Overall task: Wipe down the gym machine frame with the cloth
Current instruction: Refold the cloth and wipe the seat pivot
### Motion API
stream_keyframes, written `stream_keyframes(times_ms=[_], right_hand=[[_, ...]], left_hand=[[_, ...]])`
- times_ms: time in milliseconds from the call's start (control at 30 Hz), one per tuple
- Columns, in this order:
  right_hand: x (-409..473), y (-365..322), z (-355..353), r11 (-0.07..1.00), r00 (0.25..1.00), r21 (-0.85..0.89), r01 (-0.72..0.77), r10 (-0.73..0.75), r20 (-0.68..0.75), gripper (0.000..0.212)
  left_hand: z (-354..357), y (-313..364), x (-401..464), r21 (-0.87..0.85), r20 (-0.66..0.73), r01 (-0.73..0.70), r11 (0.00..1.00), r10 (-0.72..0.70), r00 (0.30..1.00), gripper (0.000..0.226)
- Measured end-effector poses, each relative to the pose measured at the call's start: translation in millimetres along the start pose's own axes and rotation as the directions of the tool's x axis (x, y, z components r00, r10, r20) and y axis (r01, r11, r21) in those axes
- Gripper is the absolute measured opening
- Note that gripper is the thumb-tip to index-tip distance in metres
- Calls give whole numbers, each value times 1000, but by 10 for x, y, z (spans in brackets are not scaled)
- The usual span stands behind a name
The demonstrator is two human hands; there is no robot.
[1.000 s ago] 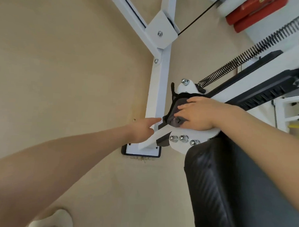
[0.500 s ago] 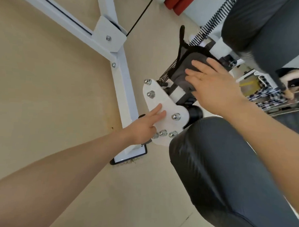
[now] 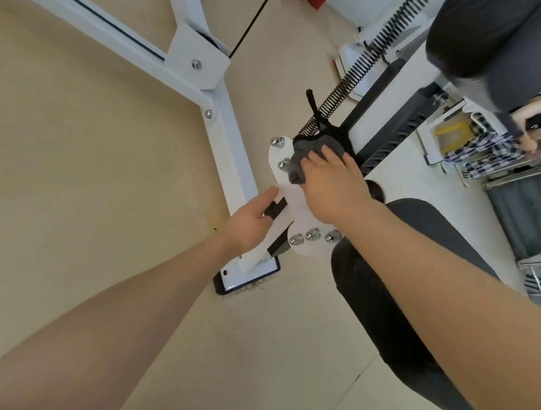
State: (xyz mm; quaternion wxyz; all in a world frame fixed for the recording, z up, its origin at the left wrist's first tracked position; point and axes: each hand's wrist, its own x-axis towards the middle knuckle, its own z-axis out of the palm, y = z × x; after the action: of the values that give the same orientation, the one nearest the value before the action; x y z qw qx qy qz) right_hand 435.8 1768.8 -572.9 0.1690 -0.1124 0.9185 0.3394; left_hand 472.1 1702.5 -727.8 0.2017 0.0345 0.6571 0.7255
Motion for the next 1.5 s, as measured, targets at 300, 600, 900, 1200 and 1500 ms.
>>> stream_keyframes(times_ms=[300, 600, 900, 1200, 1500], right_hand=[[-81, -377, 321, 868, 956, -467, 169, -28, 292, 62], [-86, -587, 653, 933, 960, -356, 58, 45, 275, 55], [3, -936, 1337, 915, 988, -399, -55, 108, 113, 56], [82, -1041, 2092, 944, 985, -288, 157, -130, 112, 58], [-75, -933, 2294, 977, 956, -209, -42, -21, -292, 57]], left_hand=[[-76, -258, -133, -81, 4, 172, 982, -172, 985, 61], [-304, -368, -121, -199, -2, 184, 963, -188, 982, 57], [-459, -623, -402, -75, 59, 261, 962, -257, 964, 63], [-309, -943, 15, 140, 107, 233, 962, -249, 963, 60], [-5, -804, 680, -110, 60, 265, 958, -260, 964, 66]])
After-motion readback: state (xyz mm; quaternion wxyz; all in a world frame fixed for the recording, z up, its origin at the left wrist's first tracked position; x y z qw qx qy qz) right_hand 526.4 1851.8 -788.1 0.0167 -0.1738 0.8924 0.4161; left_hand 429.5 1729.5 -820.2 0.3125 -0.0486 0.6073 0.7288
